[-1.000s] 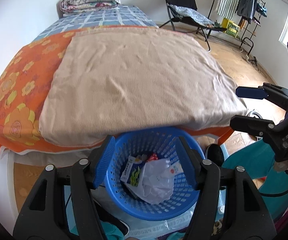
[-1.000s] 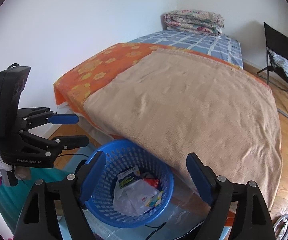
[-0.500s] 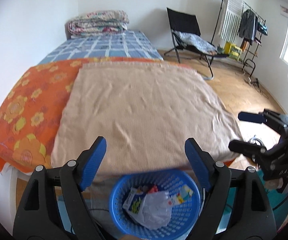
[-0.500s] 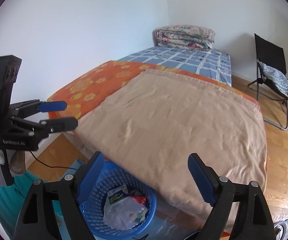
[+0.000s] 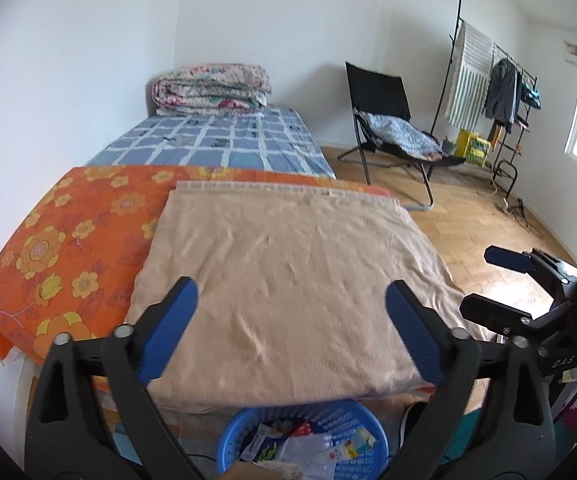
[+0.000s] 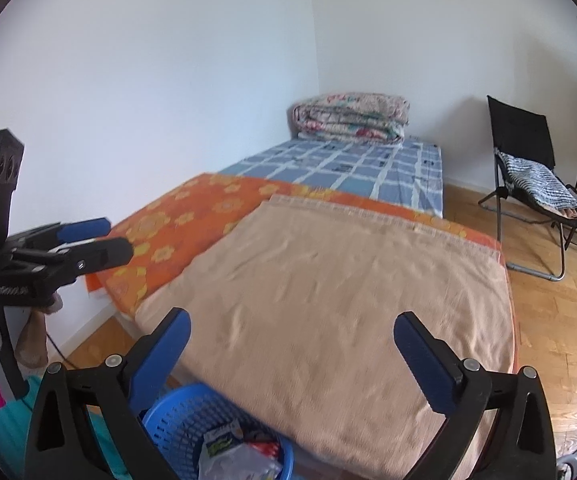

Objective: Collect trash

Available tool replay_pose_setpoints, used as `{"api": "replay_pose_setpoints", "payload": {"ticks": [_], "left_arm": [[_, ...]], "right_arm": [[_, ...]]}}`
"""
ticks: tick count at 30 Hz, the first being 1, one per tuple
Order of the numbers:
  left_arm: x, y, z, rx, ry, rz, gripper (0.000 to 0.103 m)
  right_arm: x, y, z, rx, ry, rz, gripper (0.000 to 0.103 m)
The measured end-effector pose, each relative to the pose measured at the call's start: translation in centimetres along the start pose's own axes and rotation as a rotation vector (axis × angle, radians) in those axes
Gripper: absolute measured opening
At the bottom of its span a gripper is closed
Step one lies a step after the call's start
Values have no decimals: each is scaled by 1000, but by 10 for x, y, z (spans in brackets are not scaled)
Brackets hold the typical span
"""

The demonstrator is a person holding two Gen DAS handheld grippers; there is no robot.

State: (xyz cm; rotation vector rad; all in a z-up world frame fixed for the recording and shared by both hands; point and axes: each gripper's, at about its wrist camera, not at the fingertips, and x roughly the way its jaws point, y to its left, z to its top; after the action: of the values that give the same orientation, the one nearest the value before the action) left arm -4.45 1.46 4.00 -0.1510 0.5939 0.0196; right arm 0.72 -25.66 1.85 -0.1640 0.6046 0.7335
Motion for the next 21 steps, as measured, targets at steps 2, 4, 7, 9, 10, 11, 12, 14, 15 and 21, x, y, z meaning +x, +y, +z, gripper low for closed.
{"api": "replay_pose_setpoints", "payload": {"ticks": [2, 4, 7, 9, 10, 11, 12, 14, 15, 21], "left_arm": [[-2, -2, 3, -1, -21, 10, 100], [-3, -3, 4, 1, -30, 24, 100], [-2, -3, 7, -15, -34, 39, 102], [0, -3, 6, -27, -30, 33, 102], [2, -2, 6, -34, -23, 34, 102], [4, -1, 6, -39, -17, 36, 102], [6, -1, 5, -46, -12, 33, 102], [10, 2, 3, -66, 2, 19, 102], [12, 3, 3, -76, 9, 16, 102], [16, 3, -1, -88, 24, 32, 102]], "right_arm": [[-1, -2, 2, 11, -16, -3, 103], [-2, -5, 5, 20, -28, -5, 103], [0, -9, 6, 34, -40, -7, 103], [2, -12, 6, 46, -42, -6, 103], [4, -13, 6, 50, -38, -5, 103], [5, -13, 6, 51, -34, -4, 103], [7, -12, 5, 49, -29, -6, 103], [10, -12, 5, 46, -21, -10, 103], [11, -12, 4, 44, -16, -10, 103], [14, -13, 2, 52, -2, -3, 103]]}}
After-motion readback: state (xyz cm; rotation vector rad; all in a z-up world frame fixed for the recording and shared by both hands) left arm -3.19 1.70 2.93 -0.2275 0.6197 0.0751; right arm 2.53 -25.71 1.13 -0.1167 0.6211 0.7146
